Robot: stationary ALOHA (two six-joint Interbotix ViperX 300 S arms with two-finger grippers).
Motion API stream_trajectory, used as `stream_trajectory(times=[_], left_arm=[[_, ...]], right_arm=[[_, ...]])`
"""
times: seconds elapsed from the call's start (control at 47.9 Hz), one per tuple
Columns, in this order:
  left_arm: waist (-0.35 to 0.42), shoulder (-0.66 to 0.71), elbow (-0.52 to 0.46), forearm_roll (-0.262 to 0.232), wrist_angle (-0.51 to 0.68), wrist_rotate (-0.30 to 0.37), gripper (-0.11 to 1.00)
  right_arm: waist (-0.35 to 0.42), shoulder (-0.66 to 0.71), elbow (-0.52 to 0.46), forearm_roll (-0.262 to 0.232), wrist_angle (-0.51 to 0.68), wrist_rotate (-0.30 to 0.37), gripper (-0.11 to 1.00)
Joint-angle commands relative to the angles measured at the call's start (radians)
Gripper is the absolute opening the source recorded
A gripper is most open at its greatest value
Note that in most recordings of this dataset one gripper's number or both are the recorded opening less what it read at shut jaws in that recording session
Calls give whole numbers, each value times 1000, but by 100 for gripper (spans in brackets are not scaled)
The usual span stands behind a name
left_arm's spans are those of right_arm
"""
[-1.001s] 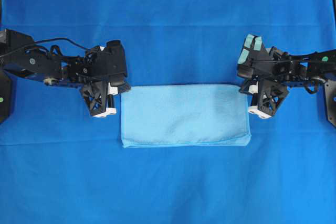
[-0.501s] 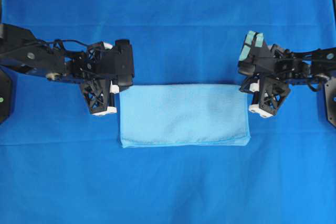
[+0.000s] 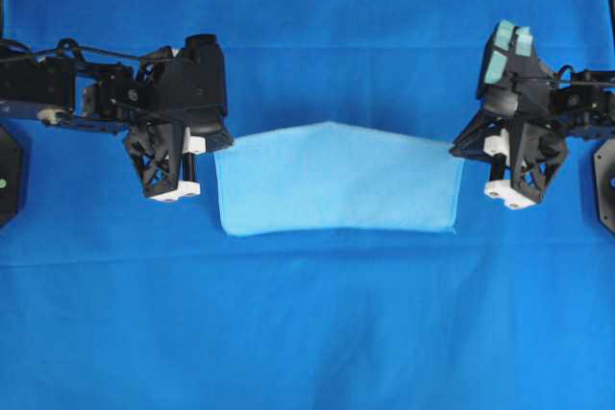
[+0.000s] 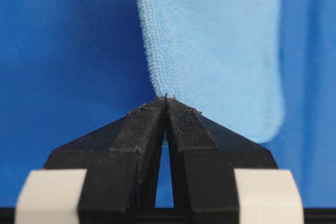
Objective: Fold the light blue towel.
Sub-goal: 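Lift the folded strip and rotate it vertical, right gripper moving up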
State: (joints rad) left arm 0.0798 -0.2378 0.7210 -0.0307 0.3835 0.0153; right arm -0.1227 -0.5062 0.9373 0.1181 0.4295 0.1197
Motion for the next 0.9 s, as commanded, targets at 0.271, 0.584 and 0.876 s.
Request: stream_trajectory(times=[0.271,0.584,0.876], left_arm=[[-63,-54,-28,0,-28,-18,2],[-210,14,-95,0,-175,-21,2],[-275,155,-287,2,-213,2,2]], right_arm=[[-18,-5,-21,-9,-48,2,2],[-187,29,-58,-57,-115,-2,2],[-258,150,-176,-137,-141,-5,2]])
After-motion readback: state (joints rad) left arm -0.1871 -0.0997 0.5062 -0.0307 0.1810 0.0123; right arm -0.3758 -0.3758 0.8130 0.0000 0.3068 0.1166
